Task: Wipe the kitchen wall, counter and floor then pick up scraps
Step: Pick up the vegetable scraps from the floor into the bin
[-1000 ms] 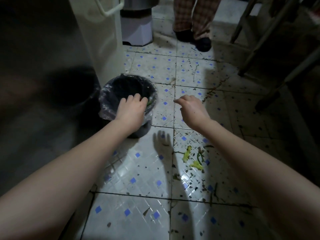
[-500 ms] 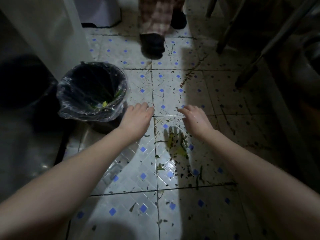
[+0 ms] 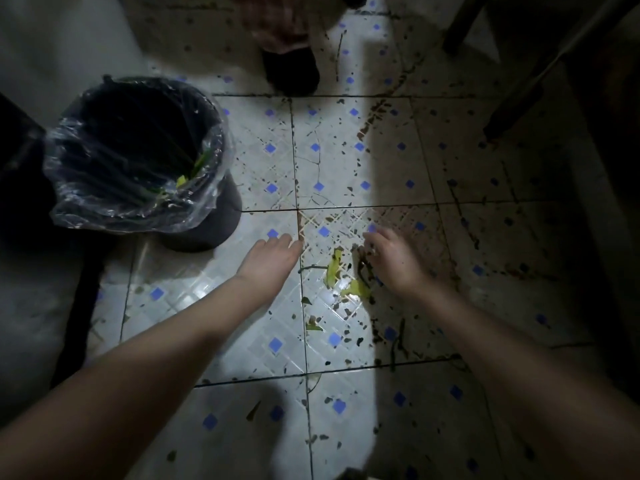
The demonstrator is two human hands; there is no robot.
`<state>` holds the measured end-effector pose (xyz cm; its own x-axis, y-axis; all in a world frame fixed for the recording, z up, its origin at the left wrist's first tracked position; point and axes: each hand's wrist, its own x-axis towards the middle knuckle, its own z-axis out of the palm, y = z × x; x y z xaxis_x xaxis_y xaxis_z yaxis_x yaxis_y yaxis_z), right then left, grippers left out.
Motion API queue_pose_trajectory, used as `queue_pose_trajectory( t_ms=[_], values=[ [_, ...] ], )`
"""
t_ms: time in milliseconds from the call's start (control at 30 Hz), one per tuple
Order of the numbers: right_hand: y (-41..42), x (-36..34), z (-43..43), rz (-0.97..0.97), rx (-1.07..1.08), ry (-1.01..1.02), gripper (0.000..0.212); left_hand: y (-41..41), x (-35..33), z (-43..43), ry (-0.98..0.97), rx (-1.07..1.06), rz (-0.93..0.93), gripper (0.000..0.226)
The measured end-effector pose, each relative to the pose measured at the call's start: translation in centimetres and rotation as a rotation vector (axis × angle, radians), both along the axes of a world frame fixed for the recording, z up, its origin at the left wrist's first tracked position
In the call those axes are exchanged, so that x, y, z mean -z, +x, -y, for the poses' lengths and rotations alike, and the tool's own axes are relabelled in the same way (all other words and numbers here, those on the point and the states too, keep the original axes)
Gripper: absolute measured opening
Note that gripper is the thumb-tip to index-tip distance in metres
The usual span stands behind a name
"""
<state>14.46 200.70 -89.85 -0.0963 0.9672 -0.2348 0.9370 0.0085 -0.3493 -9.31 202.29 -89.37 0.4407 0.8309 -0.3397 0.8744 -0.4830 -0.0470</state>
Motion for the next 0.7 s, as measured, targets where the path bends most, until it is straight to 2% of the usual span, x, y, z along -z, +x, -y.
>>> queue_pose_trajectory(
  t_ms=[100, 200, 300, 400, 533, 700],
  values=[
    [0.6, 1.0, 0.5, 0.029, 0.03, -0.003, 0.051, 0.2, 1.0, 0.0, -0.058, 0.005, -0.023, 0.061],
    [1.0, 1.6, 0.8, 0.028, 0.042, 0.0, 0.057, 0.5, 1.6, 0.0, -0.074, 0.014, -0.019, 0.062],
    [1.3, 2.2, 0.8, 0.057, 0.046, -0.084, 0.069, 0.8, 2.0, 0.0, -0.082, 0.019, -0.01, 0.056],
    [1.6, 2.8, 0.8, 0.091, 0.042, -0.104, 0.078, 1.0, 2.1, -0.1, -0.12, 0.006, -0.008, 0.063],
    [1.6, 3.1, 0.9, 0.14, 0.018, -0.022, 0.067, 1.2, 1.8, -0.2, -0.16, -0.019, 0.028, 0.073],
    [1.0, 3.1, 1.6, 0.129, -0.009, 0.001, 0.043, 1.2, 1.7, -0.1, -0.175, -0.081, 0.106, 0.049]
  ],
)
